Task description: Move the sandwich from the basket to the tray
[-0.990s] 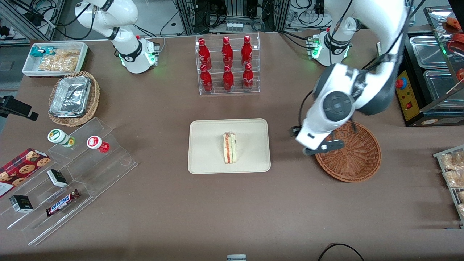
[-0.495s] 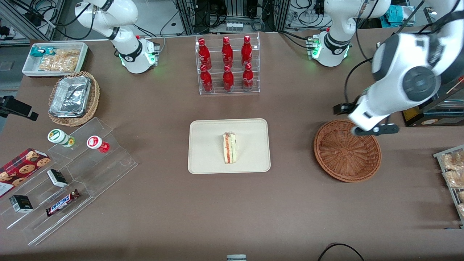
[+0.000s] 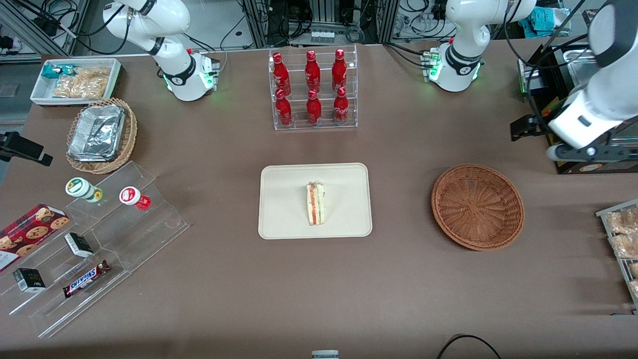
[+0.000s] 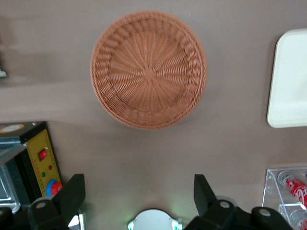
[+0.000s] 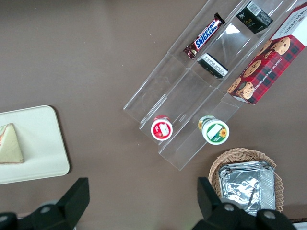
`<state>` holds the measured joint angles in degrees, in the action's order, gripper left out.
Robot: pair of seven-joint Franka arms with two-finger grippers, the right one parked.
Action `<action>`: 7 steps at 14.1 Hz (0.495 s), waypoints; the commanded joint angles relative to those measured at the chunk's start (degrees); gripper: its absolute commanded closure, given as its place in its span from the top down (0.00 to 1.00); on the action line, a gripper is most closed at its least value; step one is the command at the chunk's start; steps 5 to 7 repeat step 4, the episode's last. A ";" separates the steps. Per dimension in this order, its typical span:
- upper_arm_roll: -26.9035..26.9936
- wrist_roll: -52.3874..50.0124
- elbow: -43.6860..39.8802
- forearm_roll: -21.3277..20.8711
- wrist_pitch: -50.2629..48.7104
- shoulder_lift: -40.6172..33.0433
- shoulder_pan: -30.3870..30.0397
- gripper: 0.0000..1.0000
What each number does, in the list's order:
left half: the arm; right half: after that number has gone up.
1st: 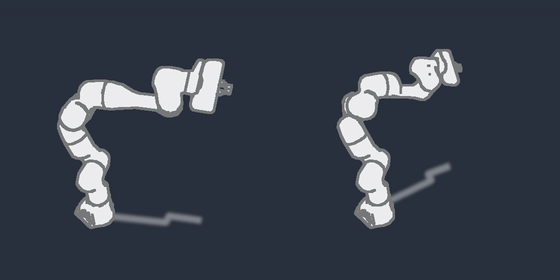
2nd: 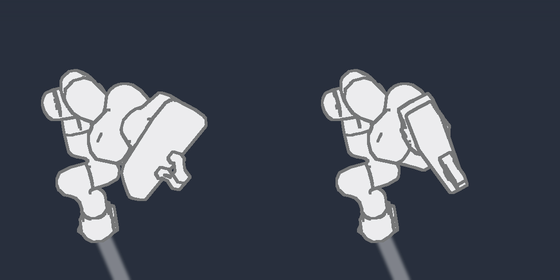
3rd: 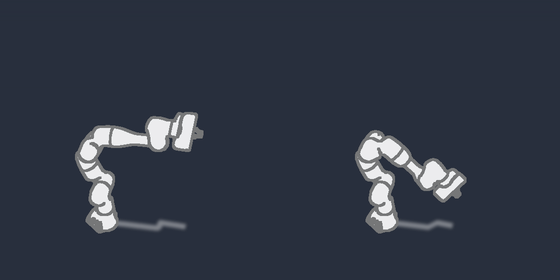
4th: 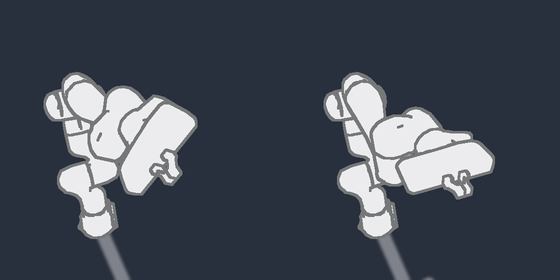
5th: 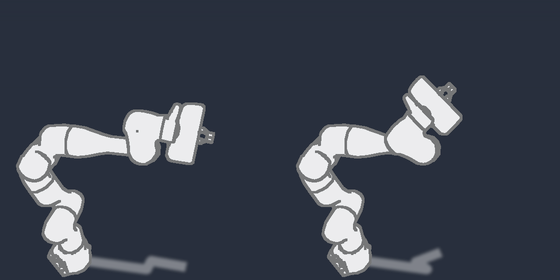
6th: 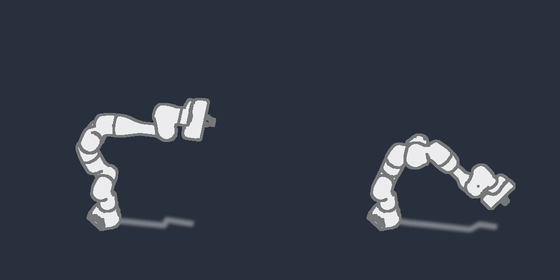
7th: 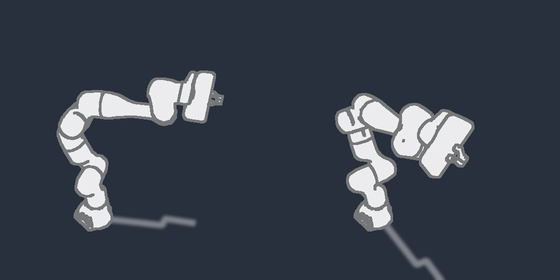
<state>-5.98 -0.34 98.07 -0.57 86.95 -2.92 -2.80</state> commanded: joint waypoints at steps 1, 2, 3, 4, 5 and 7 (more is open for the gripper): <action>-0.61 0.60 -3.76 -0.05 -1.25 0.11 -1.06 1.00; -0.61 0.69 -4.37 -0.13 -1.17 0.11 -1.06 1.00; -0.52 0.69 -4.55 -0.39 -0.99 0.11 -1.06 1.00; -0.52 0.69 -4.64 -0.48 -0.73 0.11 -1.06 1.00; -0.52 0.69 -4.64 -0.48 -0.73 0.11 -1.06 1.00; -0.52 0.69 -4.64 -0.48 -0.73 0.11 -1.06 1.00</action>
